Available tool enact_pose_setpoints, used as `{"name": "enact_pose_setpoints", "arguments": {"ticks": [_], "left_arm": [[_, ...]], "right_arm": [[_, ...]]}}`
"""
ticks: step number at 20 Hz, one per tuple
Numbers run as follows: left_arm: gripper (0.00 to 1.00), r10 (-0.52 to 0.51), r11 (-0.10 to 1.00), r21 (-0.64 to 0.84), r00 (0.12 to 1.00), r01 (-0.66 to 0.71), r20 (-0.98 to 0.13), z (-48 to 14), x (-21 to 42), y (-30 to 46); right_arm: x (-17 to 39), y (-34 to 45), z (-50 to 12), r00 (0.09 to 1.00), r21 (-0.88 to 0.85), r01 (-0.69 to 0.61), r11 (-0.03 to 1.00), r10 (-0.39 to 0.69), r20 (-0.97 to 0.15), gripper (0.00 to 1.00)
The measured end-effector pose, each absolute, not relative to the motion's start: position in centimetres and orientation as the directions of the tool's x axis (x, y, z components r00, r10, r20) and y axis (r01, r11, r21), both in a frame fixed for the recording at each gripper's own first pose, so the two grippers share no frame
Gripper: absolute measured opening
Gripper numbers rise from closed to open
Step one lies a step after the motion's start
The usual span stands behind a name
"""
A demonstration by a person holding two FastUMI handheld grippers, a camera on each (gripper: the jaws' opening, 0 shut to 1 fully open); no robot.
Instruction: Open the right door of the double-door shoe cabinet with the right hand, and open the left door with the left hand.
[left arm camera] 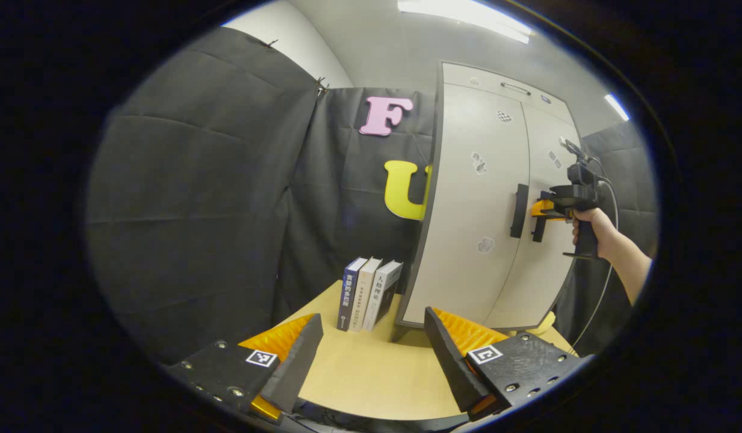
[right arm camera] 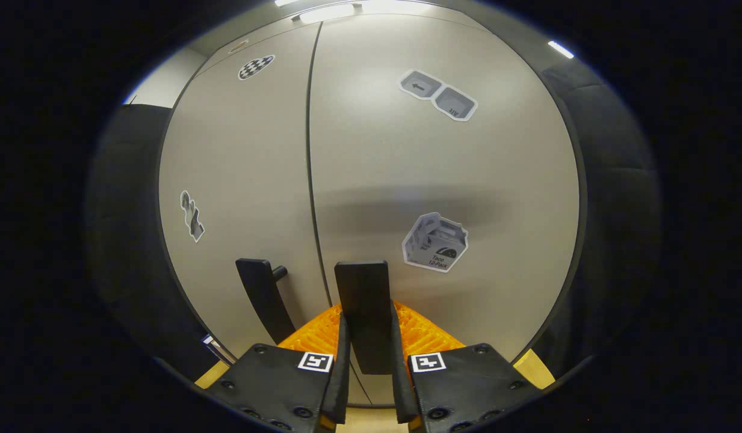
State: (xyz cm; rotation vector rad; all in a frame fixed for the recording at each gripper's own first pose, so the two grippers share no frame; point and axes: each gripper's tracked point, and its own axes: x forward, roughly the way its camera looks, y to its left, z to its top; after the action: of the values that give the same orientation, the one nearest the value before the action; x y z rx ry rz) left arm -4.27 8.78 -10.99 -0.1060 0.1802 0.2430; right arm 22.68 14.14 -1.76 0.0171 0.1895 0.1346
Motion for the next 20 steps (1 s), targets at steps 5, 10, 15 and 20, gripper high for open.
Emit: {"name": "enact_pose_setpoints", "arguments": {"ticks": [5,10,15,20], "left_arm": [[1.00,0.224,0.963,-0.101,0.953,-0.248,-0.204,-11.3,-5.5,8.4],[0.99,0.219,0.967,-0.083,0.952,-0.241,-0.216,-11.4,-6.1,8.1],[1.00,0.190,0.976,-0.065,0.960,-0.207,-0.205,-10.7,-6.7,6.3],[1.00,0.162,0.982,-0.063,0.964,-0.179,-0.211,-10.7,-7.3,4.6]], "right_arm": [[22.1,14.2,-1.6,0.966,0.036,-0.197,0.980,0.200,-0.161,0.08],[21.7,14.2,-1.8,0.959,0.019,-0.229,0.973,0.229,-0.165,0.07],[19.6,13.7,-1.7,0.949,0.030,-0.267,0.963,0.268,-0.164,0.07],[17.1,12.8,-1.6,0.938,0.042,-0.303,0.952,0.306,-0.161,0.07]]}}
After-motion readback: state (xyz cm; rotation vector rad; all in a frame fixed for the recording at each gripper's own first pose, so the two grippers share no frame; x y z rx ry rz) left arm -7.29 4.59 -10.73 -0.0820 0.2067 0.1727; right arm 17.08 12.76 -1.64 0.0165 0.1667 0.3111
